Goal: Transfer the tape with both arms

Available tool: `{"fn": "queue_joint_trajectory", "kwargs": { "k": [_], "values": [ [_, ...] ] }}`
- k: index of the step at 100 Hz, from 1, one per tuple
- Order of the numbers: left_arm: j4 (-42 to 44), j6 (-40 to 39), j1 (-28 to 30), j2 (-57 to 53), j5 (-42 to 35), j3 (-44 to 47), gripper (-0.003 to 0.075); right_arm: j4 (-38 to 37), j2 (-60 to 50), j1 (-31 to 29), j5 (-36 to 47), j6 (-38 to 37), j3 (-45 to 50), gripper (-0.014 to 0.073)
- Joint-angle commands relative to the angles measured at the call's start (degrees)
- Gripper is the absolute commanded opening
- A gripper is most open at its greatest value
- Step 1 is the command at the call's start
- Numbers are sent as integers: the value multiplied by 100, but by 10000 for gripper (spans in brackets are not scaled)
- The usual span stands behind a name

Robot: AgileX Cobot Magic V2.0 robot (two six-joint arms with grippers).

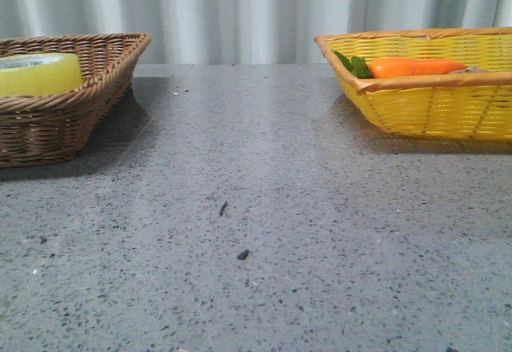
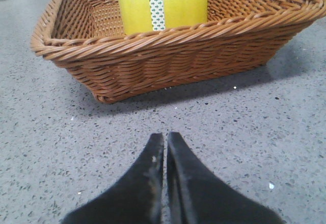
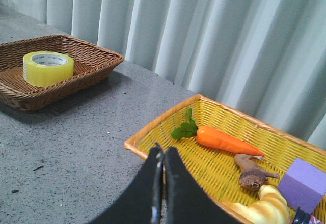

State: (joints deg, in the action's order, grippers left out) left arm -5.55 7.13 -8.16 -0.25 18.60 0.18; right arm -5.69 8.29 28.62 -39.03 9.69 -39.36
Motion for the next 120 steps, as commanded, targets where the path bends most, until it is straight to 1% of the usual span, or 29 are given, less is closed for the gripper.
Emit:
{"fn": "queue_joint_trajectory", "kwargs": {
  "k": [1, 25, 33, 38, 44, 55, 66, 70, 78, 86, 106, 114, 120],
  "values": [
    [-60, -28, 15, -170, -365, 57, -20, -72, 85, -17, 437, -5, -117, -51],
    [-60, -28, 15, -170, -365, 57, -20, -72, 72, -17, 437, -5, -87, -51],
    [-60, -28, 15, -170, -365, 57, -20, -84, -13, -156, 449, -5, 79, -51],
    [-60, -28, 15, -170, -365, 57, -20, -201, -95, -392, 496, -5, 274, -51],
    [-60, -28, 15, -170, -365, 57, -20, -128, -239, -714, 642, -5, 616, -51],
    [-60, -28, 15, -170, -365, 57, -20, 165, -575, -1477, 1088, -5, 1450, -51],
    [-60, -28, 15, -170, -365, 57, -20, 569, -825, -2213, 1364, -5, 2301, -51],
    [-60, -28, 15, -170, -365, 57, -20, 805, -885, -2402, 1434, -5, 2602, -51],
    [-60, -28, 15, -170, -365, 57, -20, 1045, -978, -2726, 1512, -5, 3118, -51],
    [-60, -28, 15, -170, -365, 57, -20, 1048, -990, -2826, 1596, -5, 3448, -51],
    [-60, -28, 15, -170, -365, 57, -20, 1048, -990, -2827, 1882, -5, 4038, -51],
    [-60, -28, 15, -170, -365, 57, -20, 1018, -990, -2827, 2083, -5, 4123, -51],
    [-60, -28, 15, -170, -365, 57, -20, 941, -990, -2827, 2061, -5, 4123, -51]
  ]
}}
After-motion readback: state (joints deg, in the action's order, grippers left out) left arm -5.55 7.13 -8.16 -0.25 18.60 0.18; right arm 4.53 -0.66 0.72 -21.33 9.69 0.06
